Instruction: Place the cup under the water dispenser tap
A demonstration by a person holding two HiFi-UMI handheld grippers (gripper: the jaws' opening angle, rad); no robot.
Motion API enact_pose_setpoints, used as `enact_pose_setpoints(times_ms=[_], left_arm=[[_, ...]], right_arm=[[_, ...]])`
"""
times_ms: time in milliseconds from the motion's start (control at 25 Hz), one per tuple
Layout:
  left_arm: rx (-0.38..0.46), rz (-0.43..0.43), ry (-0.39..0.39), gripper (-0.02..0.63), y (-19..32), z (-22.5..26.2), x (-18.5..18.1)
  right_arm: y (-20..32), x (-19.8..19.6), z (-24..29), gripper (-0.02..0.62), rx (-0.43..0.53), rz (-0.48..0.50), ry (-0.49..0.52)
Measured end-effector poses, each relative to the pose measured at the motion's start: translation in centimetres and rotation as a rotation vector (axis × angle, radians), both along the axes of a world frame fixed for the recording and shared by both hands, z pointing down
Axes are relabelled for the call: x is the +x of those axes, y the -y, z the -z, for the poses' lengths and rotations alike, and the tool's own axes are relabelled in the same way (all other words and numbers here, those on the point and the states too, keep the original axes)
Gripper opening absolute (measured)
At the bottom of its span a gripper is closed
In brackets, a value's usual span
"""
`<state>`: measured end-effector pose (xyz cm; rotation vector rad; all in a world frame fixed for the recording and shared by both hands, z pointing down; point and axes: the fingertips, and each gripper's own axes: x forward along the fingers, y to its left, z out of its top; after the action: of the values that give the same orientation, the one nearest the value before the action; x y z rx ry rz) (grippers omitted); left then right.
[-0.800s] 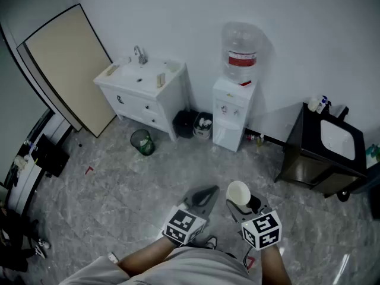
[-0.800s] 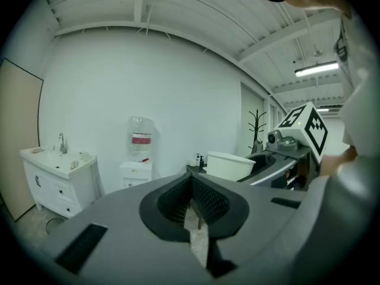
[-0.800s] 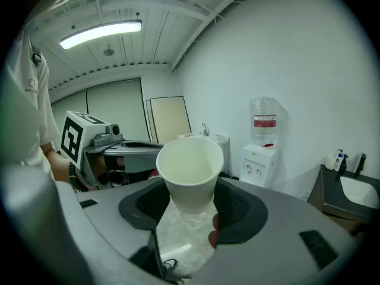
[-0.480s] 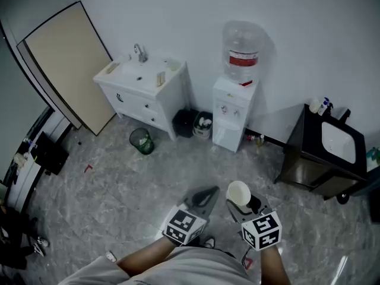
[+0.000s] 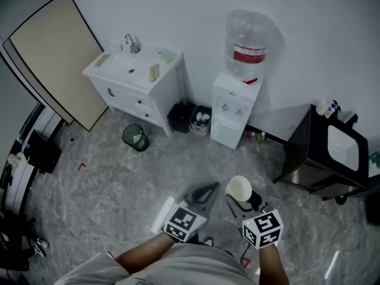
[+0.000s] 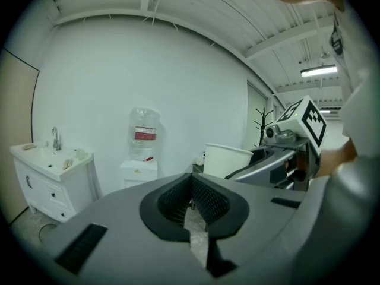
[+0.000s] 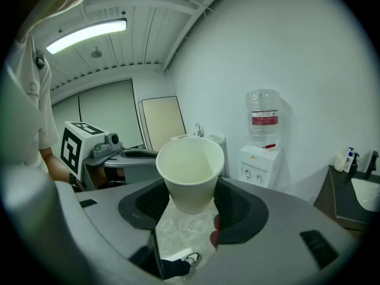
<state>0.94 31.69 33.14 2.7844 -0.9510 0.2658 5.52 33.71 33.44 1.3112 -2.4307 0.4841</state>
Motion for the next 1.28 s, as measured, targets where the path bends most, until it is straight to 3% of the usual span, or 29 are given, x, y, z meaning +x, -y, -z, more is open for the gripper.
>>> enact_pose_setpoints(times_ms=[360,640,840,1000,1280], left_arm=[[0.039,-0.069,-0.025,0.005,14.4,0.0,-1.9],[0.037,-0.076,-0.05,0.005,23.2,-0.6,-1.3],[0.001,-0.044,-0.093,0.005,29.2,-2.4,-0.4],[0.024,-0.004,-0.101,0.005,35.1,-3.0,0.9],[0.02,0.094,-0.105,0.005,45.8,-4.6,2.5]], right_arm=[[14.5,-1.9,-1.4,0.247,0.027,-0.103,-0.028],[23.1,-0.8,-4.2,0.247,-0.005,-0.154,-0.058],[29.5,0.1,-6.6,0.247,-0.009,-0.144,-0.054],[35.8,1.6,-8.8,0.247,0.014,-0.139,-0.038],[46.4,2.2,-13.8,0.247,0.038,-0.02,-0.021]])
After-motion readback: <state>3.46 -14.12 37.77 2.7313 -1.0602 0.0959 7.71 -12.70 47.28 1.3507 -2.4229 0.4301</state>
